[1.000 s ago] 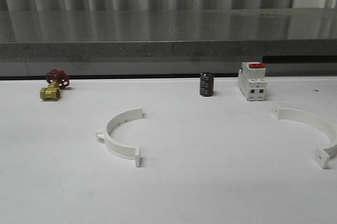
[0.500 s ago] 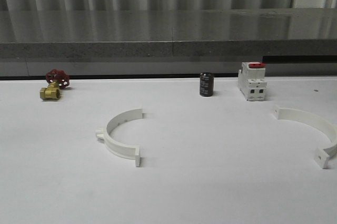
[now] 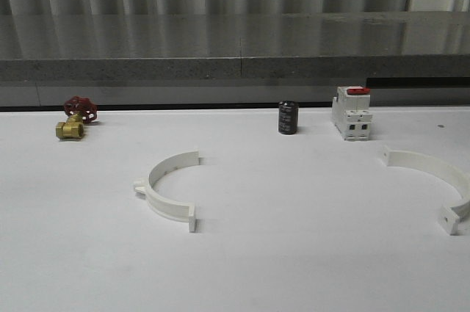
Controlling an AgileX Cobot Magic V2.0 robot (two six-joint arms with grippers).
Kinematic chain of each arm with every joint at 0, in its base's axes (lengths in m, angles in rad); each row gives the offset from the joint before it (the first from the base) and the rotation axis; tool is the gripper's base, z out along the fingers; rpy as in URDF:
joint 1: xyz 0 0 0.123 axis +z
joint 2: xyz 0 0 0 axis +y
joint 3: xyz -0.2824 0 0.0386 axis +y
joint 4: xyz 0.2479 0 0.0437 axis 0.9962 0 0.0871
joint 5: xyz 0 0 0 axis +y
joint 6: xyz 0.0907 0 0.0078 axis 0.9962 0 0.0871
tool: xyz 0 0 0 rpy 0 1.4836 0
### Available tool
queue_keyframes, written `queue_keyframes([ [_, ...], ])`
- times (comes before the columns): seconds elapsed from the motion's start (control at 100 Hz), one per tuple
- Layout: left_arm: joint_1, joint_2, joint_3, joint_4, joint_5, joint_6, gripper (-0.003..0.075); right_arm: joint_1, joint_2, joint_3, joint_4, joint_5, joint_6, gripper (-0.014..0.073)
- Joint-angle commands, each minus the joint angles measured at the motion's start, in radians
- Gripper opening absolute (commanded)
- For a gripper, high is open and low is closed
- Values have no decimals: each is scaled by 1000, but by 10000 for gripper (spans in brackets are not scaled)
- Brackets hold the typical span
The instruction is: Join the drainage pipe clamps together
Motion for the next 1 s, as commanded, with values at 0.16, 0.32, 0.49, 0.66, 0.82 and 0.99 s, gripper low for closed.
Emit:
queue_keyframes([
  [0.16, -7, 5, -25, -7, -75, 2, -21, 55, 164, -103, -11, -60, -65, 632],
  [0.32, -7, 5, -25, -7, -75, 2, -21, 67, 290, -180, -11, -45, -65, 632],
  [0.49, -7, 5, -25, -7, -75, 2, -21, 67, 373, -245, -11, 18, -65, 632],
  [0.66, -7, 5, -25, -7, -75, 2, -21, 67, 406, -255, -11, 30, -65, 632],
  [0.82, -7, 5, -25, -7, -75, 2, -21, 67, 426, -255, -11, 45, -65, 632],
  [0.99, -7, 5, -25, -7, -75, 2, -21, 67, 427, -255, -11, 57, -65, 632],
])
